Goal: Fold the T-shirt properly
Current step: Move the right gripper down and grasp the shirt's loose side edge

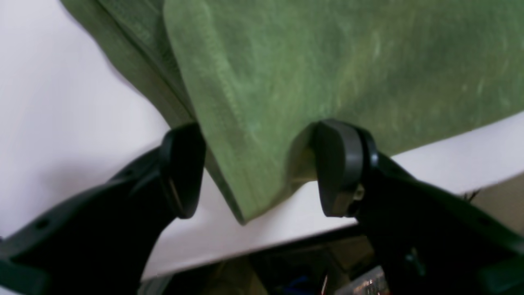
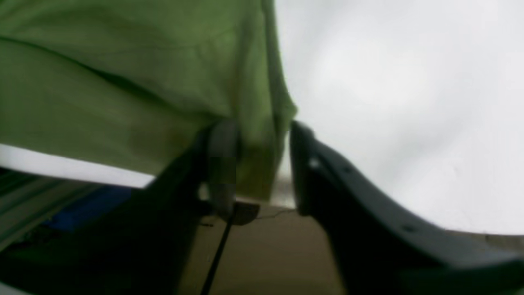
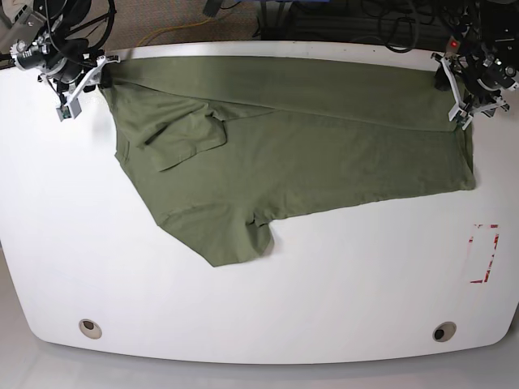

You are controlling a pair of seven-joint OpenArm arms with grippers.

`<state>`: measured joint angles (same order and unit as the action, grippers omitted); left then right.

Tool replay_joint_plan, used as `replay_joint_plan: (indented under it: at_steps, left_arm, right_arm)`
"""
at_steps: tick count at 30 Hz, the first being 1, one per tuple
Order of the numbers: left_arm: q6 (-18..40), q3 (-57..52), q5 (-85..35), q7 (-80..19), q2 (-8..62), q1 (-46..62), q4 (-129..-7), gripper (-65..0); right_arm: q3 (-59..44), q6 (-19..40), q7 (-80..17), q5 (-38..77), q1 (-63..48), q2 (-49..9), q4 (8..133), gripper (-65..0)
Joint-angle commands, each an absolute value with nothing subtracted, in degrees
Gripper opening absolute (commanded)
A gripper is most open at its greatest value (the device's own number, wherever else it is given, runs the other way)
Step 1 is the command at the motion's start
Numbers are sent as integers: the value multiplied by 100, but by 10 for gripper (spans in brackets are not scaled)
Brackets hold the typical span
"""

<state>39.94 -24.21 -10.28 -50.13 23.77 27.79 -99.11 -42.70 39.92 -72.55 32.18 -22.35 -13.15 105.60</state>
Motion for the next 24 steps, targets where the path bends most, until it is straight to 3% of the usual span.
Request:
replay_joint_plan:
  at_steps: [1, 3, 5, 9, 16, 24]
  left_arm:
    - [4000, -2492, -875, -5156, 2466, 2791, -10070, -260]
    - [4000, -2492, -866, -5156, 2466, 2782, -10193, -260]
    - [4000, -2492, -866, -5156, 2466, 2782, -10229, -260]
    - [4000, -2475, -866, -5156, 2466, 2765, -10211, -260]
    - [4000, -2440, -822, -5156, 2457, 2633, -10211, -260]
    - [4000, -2448, -822, -5156, 2457, 2615, -10211, -260]
  right_arm:
    - [-4303, 4000, -7213, 3284, -2211, -1367, 11029, -304]
    - [-4303, 4000, -7433, 3284, -2149, -1305, 11301, -212]
    - [-4286, 4000, -7547, 3284, -2035, -1279, 11415, -176]
    - [-4198, 4000, -7626, 3292, -1543, -1235, 11389, -184]
    - [-2993, 4000, -7644, 3240, -699, -1103, 11284, -182]
    - [-2141, 4000, -7468, 3213, 119, -1138, 9930, -184]
